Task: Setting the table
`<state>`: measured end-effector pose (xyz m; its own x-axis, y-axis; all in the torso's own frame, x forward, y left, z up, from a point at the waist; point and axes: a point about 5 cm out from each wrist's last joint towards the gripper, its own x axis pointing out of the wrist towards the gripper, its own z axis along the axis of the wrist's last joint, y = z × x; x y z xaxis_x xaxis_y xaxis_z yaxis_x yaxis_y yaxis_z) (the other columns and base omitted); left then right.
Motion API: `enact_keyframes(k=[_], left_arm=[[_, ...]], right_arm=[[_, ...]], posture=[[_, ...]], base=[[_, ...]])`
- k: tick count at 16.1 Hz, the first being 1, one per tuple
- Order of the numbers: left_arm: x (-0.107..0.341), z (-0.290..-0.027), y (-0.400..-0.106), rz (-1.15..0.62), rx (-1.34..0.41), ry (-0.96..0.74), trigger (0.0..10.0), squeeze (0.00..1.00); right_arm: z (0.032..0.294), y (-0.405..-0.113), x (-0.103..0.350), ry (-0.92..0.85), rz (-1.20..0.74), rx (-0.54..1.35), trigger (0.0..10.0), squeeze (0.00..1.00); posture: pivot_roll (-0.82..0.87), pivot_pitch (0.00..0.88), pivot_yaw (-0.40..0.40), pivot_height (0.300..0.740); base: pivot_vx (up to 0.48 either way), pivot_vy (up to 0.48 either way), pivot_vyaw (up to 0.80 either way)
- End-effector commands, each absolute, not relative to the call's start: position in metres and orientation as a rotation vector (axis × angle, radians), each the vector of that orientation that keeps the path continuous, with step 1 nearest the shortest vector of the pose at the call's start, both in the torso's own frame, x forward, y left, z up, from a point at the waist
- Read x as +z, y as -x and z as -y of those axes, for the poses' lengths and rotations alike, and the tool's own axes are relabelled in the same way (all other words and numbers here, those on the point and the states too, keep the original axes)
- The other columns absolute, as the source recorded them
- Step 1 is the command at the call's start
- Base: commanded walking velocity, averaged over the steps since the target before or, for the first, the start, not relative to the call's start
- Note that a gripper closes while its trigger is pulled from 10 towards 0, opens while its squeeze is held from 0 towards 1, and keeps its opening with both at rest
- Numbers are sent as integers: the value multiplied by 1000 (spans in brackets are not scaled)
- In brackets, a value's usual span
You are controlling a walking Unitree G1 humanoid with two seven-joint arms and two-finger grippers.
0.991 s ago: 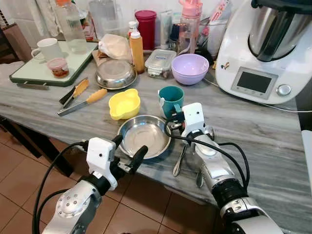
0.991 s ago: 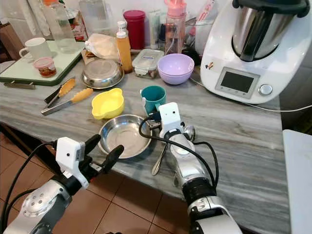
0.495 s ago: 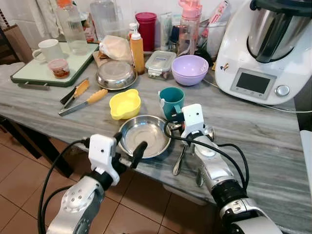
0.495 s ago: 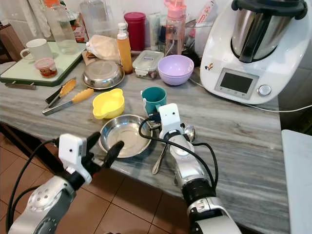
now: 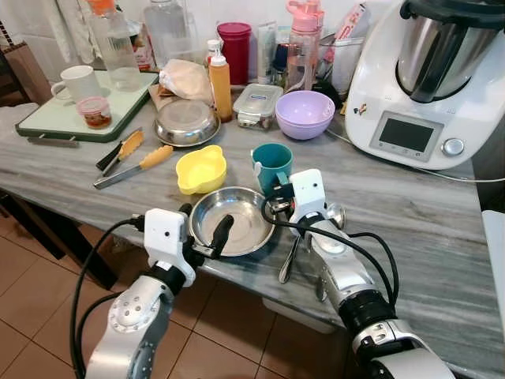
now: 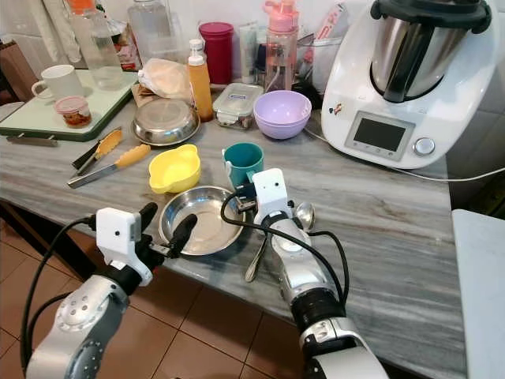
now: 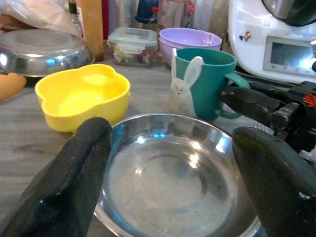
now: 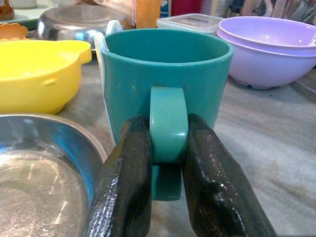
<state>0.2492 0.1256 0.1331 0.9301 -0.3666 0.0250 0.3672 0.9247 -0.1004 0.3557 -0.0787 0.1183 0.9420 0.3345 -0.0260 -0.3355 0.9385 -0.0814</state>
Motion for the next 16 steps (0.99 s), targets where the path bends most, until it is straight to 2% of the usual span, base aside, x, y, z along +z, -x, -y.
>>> enact_keyframes(k=[1,2,3,4,7,8,9,10,14,16], left_arm=[[132,-125,-250,5,-375,87,10000,0],[131,-125,-251,7,-375,85,10000,0],[131,-125,-251,7,-374,84,10000,0],[132,-126,-252,11,-367,84,10000,0],[132,-126,-252,18,-360,85,10000,0],[132,-125,-252,20,-360,85,10000,0],[132,-125,-252,20,-361,85,10000,0],[131,-124,-253,21,-362,86,10000,0],[131,-123,-255,21,-371,84,10000,0],[131,-121,-255,20,-384,83,10000,0]], right_arm=[[75,-359,121,95,-16,350,10000,0],[75,-359,122,87,-8,355,10000,0],[75,-359,123,88,-6,354,6980,0],[77,-360,130,98,48,343,0,0],[79,-362,144,143,144,325,0,0],[80,-363,138,159,106,318,9137,0],[80,-363,137,154,96,321,10000,0],[79,-363,136,134,90,330,10000,1000],[82,-363,132,114,67,312,10000,1000],[83,-364,122,115,-10,312,10000,1000]], posture=[[-122,0,46,740],[-121,0,46,740],[-121,0,46,740],[-118,0,45,740],[-116,0,44,740],[-118,0,45,740],[-118,0,45,740],[-120,0,44,740],[-125,0,49,740],[-127,0,52,740]], base=[[0,0,0],[0,0,0],[0,0,0],[0,0,0],[0,0,0],[0,0,0],[0,0,0],[0,0,0],[0,0,0],[0,0,0]])
